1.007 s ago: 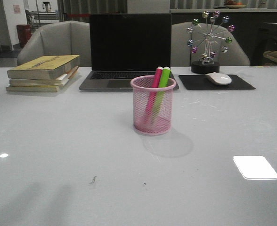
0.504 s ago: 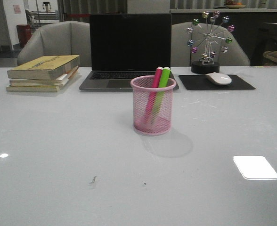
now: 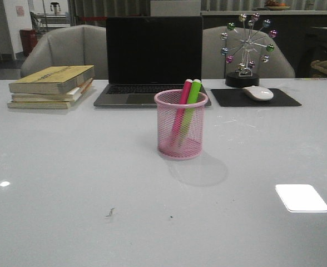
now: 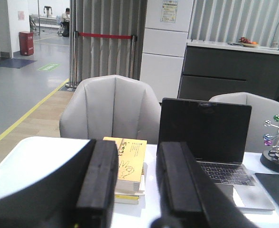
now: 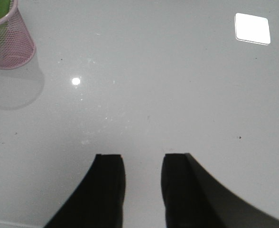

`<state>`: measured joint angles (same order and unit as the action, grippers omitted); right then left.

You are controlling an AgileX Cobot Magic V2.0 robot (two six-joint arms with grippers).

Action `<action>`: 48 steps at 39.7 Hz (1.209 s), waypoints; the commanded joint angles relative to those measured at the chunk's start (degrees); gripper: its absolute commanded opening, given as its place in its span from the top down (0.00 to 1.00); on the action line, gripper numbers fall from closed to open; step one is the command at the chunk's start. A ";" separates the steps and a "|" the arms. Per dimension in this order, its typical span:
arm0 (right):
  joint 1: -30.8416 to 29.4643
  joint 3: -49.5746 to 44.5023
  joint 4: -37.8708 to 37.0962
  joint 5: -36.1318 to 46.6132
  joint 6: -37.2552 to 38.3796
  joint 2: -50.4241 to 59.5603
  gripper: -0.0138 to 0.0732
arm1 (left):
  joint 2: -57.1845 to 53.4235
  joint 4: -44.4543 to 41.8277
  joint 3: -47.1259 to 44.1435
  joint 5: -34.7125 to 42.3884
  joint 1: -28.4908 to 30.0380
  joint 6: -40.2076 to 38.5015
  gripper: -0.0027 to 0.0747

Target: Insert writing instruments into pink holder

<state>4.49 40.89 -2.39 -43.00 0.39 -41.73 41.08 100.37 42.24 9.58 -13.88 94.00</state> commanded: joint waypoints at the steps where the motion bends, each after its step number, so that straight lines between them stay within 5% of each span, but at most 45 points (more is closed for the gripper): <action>1: -0.32 1.74 -0.48 3.61 -0.39 0.23 0.46 | -4.40 -0.18 -2.44 -0.98 0.13 -0.36 0.59; 22: -0.32 1.74 -0.02 4.51 -0.39 0.23 0.47 | -9.46 -0.18 -5.79 -1.73 0.13 -0.36 0.59; 34: -0.32 1.74 1.16 5.31 -0.39 0.23 0.81 | -9.46 -0.18 -5.79 -1.73 0.13 -0.36 0.59; 48: -0.32 1.74 4.07 9.09 -0.39 0.23 0.81 | -9.46 -0.18 -5.79 -1.73 0.13 -0.36 0.59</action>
<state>4.49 40.89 1.10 -38.97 0.39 -41.73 31.54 100.42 34.84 9.29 -13.88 94.00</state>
